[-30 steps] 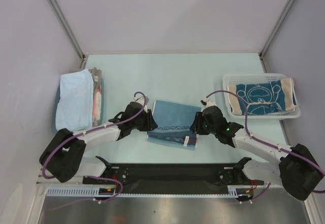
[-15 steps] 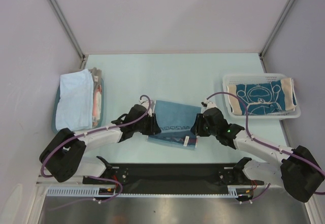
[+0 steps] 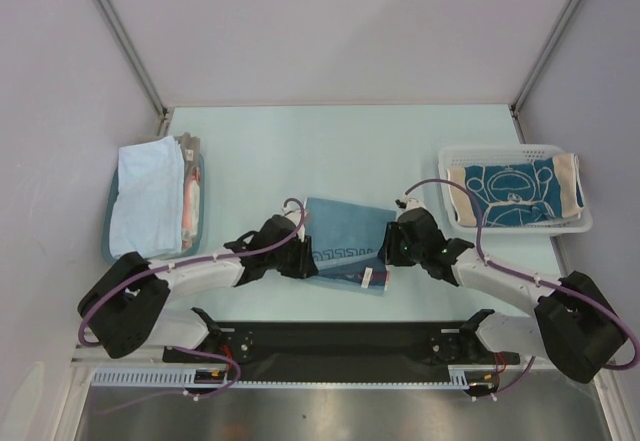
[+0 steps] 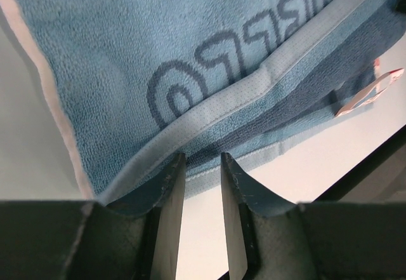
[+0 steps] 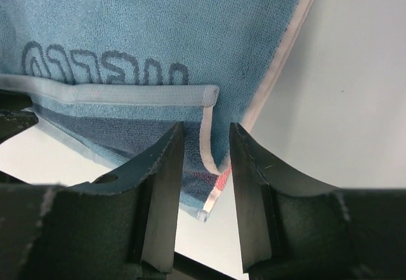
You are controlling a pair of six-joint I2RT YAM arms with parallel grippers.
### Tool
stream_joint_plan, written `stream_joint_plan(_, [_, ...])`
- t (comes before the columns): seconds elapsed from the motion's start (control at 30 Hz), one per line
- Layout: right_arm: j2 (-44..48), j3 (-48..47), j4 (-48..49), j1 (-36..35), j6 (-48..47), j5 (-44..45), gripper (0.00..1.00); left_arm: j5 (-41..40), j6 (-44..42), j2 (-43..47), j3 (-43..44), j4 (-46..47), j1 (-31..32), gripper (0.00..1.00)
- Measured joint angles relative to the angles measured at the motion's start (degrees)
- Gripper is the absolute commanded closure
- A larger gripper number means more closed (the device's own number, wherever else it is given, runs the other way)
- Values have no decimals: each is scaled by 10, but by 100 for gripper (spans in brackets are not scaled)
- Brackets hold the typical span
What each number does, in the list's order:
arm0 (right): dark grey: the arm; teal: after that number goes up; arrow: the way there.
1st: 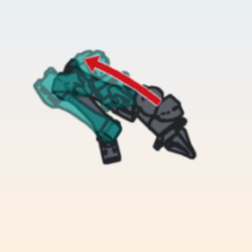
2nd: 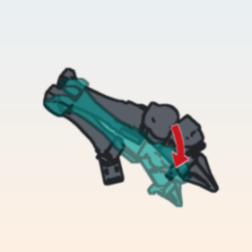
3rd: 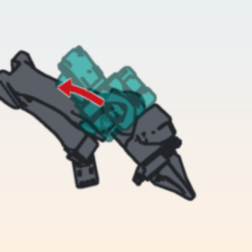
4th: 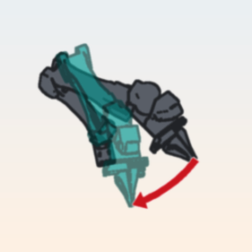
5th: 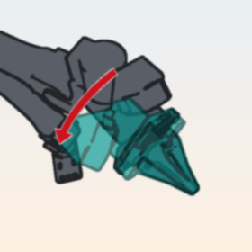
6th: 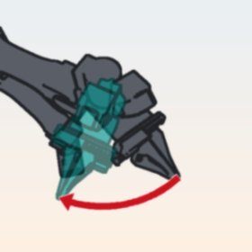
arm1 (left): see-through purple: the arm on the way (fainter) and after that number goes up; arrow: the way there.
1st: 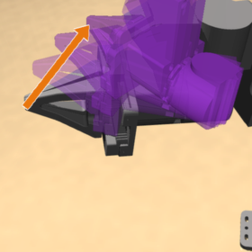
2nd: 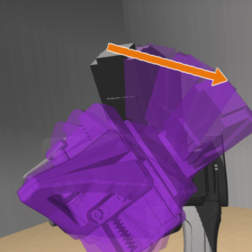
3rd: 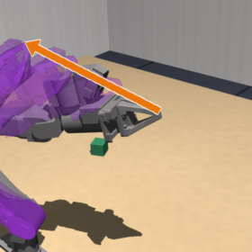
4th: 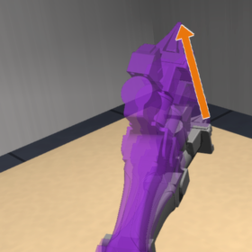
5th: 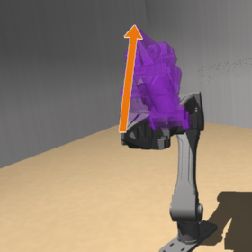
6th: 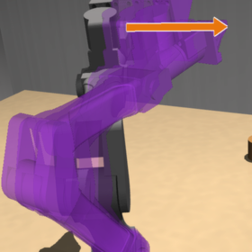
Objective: Fold and stack the towels
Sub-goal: Fold the towel
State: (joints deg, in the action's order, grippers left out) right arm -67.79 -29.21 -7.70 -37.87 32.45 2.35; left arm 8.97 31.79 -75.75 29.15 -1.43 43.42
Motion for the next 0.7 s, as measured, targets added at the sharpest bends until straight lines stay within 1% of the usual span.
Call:
stream_joint_plan(0.1, [-10,-3,6,0,-2,-3,60,-2,0,0,-8,0,2,66])
stream_joint_plan(0.37, [-2,-5,7,-2,-4,-14,59,-11,1,4,-16,11,9,67])
stream_joint_plan(0.7, [27,-1,8,-3,-10,-67,59,-15,1,4,-17,13,14,67])
